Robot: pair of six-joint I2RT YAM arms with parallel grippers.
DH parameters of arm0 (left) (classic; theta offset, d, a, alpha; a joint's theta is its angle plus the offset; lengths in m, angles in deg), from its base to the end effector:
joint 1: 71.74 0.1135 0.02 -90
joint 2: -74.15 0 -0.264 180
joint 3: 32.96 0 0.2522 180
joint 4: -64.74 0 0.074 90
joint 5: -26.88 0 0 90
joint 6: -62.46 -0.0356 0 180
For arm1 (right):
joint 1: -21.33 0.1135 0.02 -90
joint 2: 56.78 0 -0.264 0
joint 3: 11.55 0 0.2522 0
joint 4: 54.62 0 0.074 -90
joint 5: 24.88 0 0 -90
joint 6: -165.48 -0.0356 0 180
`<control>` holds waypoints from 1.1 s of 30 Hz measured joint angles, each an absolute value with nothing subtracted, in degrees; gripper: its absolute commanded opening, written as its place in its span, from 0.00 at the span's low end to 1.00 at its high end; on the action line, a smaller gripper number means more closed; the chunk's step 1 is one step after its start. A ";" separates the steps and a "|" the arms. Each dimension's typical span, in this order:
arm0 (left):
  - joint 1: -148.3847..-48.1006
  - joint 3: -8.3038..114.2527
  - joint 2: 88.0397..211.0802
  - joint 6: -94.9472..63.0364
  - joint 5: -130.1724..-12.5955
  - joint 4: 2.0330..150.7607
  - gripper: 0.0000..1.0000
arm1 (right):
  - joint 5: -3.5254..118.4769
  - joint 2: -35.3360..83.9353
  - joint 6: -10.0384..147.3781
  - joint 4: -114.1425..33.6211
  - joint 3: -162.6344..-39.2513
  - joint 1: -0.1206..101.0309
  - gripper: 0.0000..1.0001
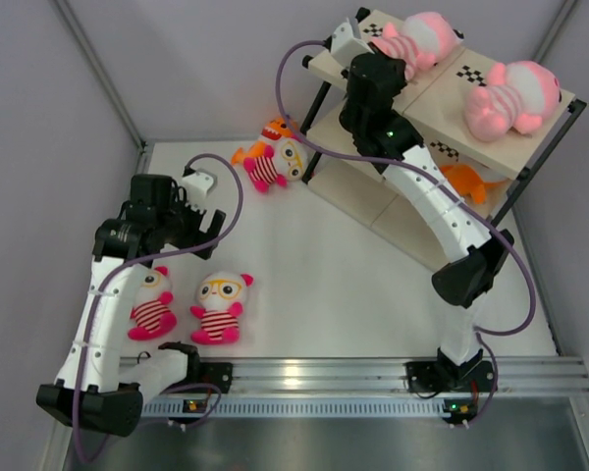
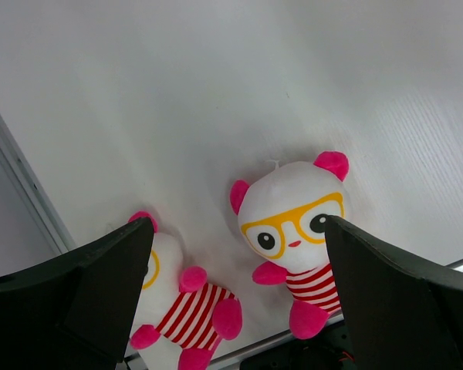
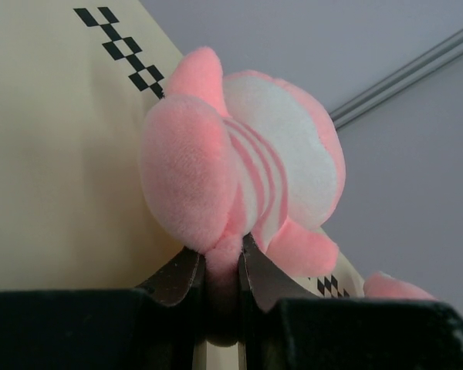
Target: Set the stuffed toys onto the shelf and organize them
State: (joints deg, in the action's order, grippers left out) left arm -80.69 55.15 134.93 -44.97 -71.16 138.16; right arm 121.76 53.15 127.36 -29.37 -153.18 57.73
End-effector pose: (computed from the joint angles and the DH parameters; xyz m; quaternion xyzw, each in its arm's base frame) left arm 0.1878 -0.0346 0.3810 0.2366 0.8948 -0.0373 0.3767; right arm 0.3537 0.2238 0.5047 -0.1545 0.6673 -0.4016 0.6080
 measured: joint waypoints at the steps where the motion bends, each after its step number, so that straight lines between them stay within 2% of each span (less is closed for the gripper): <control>1: -80.69 55.15 134.93 -44.97 -71.18 138.16 0.99 | 121.82 53.15 127.34 -29.37 -153.18 57.73 0.08; 3: -80.69 55.15 134.93 -44.97 -71.26 138.16 0.99 | 121.80 53.15 127.27 -29.35 -153.16 57.73 0.19; 4: -80.69 55.15 134.93 -44.97 -71.42 138.16 0.99 | 121.80 53.15 127.34 -29.39 -153.16 57.73 0.35; 5: -80.69 55.15 134.95 -44.97 -71.59 138.16 0.99 | 121.78 53.08 127.19 -29.74 -153.16 57.71 0.42; 6: -80.69 55.15 134.95 -44.94 -71.92 138.16 0.99 | 121.67 52.84 127.30 -30.57 -153.16 57.69 0.55; 9: -80.69 55.13 135.25 -44.94 -72.49 138.14 0.99 | 120.99 50.68 126.92 -31.88 -151.65 57.88 0.72; 11: -80.69 55.09 135.50 -44.97 -72.53 138.14 0.99 | 120.99 49.54 126.90 -32.06 -150.69 58.43 0.77; 12: -80.69 54.91 135.54 -44.99 -72.62 138.12 0.99 | 121.21 49.35 127.14 -31.99 -150.54 58.85 0.83; 15: -80.69 53.91 135.50 -45.01 -72.90 138.09 0.99 | 121.50 49.35 128.87 -32.95 -150.17 60.75 0.90; 20: -80.69 51.50 135.41 -45.29 -72.97 138.18 0.99 | 121.78 49.35 132.74 -33.59 -149.45 64.92 0.95; 27: -80.69 50.67 135.12 -45.47 -72.84 138.14 0.99 | 119.77 48.49 132.52 -31.64 -149.47 72.57 0.95; 31: -80.69 49.77 133.86 -45.51 -71.26 138.01 0.98 | 111.75 44.14 124.43 -21.92 -148.55 76.70 0.95; 33: -80.69 48.11 133.20 -45.62 -69.47 137.83 0.99 | 103.53 38.26 118.64 -18.59 -143.04 77.95 0.95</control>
